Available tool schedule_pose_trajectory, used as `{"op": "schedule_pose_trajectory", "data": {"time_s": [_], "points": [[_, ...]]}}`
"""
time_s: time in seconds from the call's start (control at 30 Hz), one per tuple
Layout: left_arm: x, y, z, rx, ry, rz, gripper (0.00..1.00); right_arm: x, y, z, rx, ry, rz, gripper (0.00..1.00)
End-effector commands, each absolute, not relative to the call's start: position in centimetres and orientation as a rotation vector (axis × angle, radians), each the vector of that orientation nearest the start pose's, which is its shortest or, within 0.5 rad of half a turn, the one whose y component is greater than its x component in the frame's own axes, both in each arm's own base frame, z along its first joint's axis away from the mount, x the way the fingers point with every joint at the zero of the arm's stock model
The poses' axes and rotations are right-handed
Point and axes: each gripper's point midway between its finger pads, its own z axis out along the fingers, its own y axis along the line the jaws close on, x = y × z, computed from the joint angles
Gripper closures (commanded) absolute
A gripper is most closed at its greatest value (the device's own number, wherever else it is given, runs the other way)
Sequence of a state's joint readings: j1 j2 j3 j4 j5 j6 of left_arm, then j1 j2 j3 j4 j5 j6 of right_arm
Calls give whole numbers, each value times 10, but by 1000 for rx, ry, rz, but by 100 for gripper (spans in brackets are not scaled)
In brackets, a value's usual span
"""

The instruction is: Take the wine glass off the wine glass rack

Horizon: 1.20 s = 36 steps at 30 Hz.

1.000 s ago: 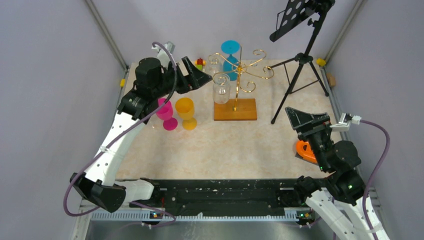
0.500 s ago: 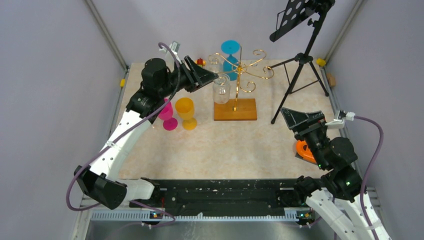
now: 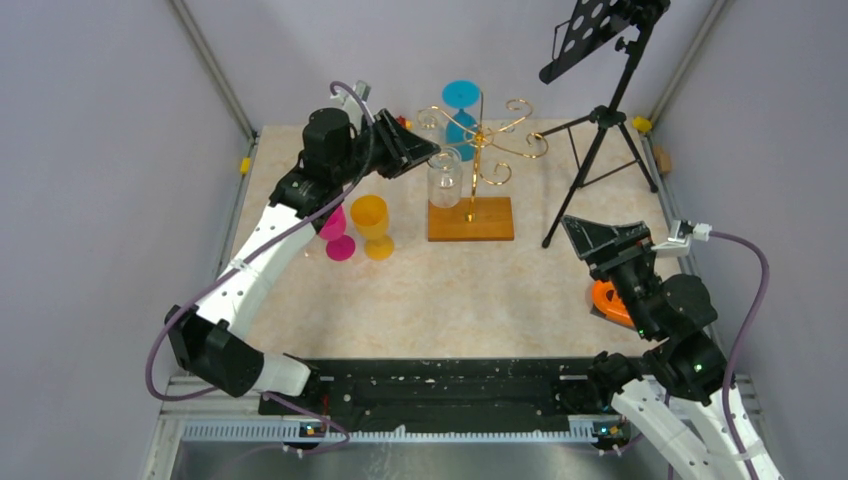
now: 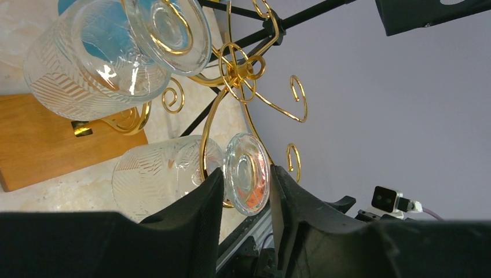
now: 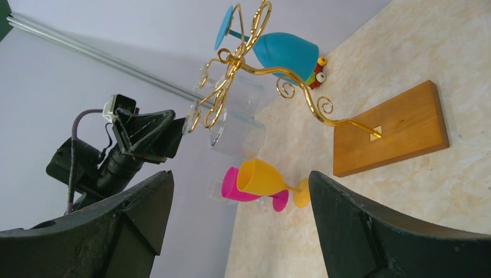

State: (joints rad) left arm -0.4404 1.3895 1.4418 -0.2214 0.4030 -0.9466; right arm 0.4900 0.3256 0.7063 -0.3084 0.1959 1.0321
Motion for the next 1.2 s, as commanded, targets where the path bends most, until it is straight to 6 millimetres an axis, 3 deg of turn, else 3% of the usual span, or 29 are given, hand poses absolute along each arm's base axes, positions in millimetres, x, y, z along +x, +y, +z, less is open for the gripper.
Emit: {"op": "schedule_pose_trajectory", "data": {"time_s": [0.0,0.33,0.53,0.73,0.87,1.17], "points": [[342,-277,414,-116,1853,-1379,65,195,107,361,569,1446,1096,12],[332,-286,410,-122,1910,-1471,62,193,102,358,591,1432,1089,12],[328,-286,405,-230,1947,-1532,59,194,103,355,599,1432,1095,12],[338,-283,391,-405,1957,-1544,60,194,104,352,604,1437,1102,12],[347,-280,384,-504,1934,-1550,65,193,101,352,610,1433,1093,12],[346,-285,385,-470,1939,-1578,76,192,97,351,614,1428,1071,12]]}}
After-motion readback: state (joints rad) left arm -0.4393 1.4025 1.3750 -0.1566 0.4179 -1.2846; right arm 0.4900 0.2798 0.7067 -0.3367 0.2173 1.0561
